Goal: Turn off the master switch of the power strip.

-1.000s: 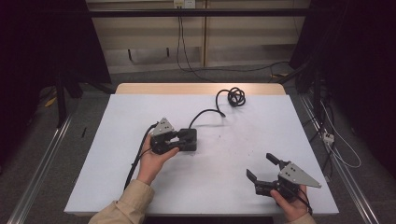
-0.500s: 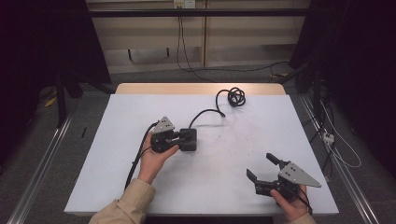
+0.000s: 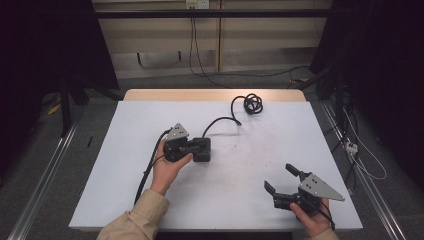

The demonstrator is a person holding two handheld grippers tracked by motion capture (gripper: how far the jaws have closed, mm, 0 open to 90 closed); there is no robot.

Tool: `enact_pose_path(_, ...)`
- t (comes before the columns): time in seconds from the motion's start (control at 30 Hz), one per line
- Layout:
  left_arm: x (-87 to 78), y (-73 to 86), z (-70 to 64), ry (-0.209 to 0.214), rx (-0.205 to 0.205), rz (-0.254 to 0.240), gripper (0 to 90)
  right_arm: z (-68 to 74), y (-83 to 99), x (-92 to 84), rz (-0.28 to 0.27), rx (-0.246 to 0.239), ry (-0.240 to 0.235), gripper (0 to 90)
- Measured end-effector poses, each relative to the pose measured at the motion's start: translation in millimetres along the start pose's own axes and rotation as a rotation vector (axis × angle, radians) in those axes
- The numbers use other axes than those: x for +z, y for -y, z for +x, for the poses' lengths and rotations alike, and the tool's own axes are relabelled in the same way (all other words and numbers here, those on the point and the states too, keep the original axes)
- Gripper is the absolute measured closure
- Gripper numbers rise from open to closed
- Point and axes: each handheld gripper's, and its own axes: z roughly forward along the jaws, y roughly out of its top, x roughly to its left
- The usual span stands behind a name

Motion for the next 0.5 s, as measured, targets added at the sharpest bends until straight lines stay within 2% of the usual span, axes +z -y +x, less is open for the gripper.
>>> enact_pose_path(0.33, 0.3, 1.5, 2.1, -0.018, -0.006, 0.016, 89.7, 0.2, 0.0, 0.1, -0.004, -0.002, 0.000, 6.7)
enact_pose_path(0.5, 1.2, 2.6, 3.0, -0.026, -0.003, 0.032, 90.0, 0.2, 0.0, 0.0, -0.004, -0.001, -0.001, 6.7)
